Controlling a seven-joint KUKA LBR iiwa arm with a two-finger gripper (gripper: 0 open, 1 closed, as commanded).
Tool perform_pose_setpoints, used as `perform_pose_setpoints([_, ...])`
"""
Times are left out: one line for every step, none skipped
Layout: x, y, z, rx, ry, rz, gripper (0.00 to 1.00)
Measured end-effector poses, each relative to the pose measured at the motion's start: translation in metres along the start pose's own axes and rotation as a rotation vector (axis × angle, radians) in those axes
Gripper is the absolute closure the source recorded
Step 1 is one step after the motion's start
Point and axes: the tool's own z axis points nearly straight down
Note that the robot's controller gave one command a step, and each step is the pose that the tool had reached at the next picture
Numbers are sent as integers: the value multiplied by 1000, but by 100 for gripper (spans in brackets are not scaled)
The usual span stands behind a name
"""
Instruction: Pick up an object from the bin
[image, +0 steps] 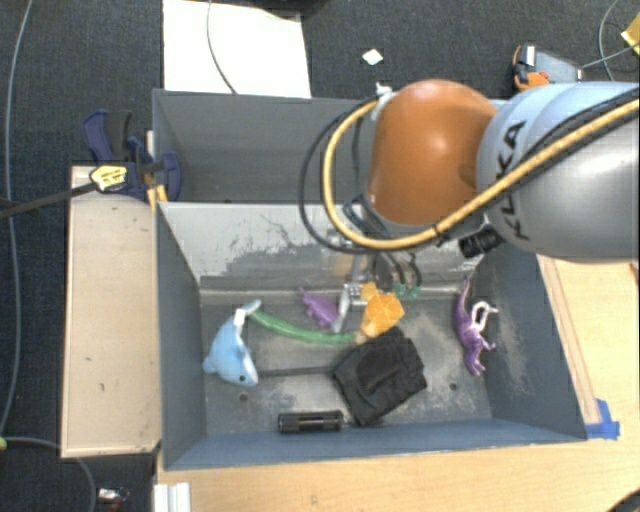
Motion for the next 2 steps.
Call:
perform_pose_setpoints([-2,-1,-4,-1,-7,4,0])
perform_pose_setpoints([26,-42,111,2,-12,-560,0])
